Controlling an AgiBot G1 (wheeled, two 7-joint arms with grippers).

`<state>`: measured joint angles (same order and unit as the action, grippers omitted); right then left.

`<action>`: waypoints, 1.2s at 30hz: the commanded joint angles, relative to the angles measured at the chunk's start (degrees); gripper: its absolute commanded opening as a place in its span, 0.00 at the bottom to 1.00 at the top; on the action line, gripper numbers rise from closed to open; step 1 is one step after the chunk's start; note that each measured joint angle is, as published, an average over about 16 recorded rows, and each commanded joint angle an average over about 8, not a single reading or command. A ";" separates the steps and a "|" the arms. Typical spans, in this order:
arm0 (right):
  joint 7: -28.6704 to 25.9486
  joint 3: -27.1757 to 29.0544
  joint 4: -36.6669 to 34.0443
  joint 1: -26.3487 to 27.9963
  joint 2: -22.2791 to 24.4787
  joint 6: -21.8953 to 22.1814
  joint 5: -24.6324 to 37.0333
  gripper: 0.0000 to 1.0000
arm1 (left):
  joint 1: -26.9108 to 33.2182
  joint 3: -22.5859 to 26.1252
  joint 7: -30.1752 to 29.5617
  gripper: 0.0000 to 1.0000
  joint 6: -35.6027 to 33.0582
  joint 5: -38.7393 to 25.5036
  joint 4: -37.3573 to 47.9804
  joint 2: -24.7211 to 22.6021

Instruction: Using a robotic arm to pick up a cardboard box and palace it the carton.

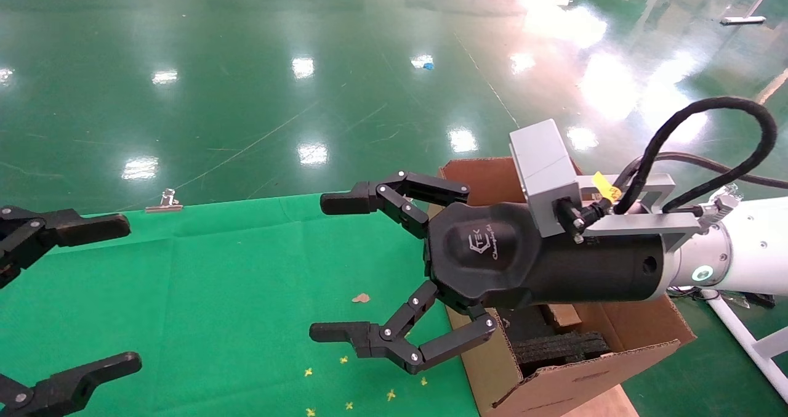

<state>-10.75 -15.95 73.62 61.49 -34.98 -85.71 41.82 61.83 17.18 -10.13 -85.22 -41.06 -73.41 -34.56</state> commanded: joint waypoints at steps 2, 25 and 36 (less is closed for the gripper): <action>-0.01 -0.05 -0.05 0.05 -0.01 0.01 0.02 1.00 | 0.00 0.00 0.00 1.00 0.00 0.00 0.00 0.00; -0.07 -0.18 -0.16 0.16 -0.05 0.06 0.10 1.00 | 0.00 0.00 0.00 1.00 0.00 -0.01 0.00 0.00; -0.07 -0.21 -0.19 0.19 -0.05 0.06 0.11 1.00 | 0.00 0.00 0.00 1.00 0.00 -0.01 0.00 0.00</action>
<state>-10.81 -16.15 73.43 61.67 -35.03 -85.64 41.93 61.83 17.18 -10.13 -85.22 -41.07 -73.41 -34.56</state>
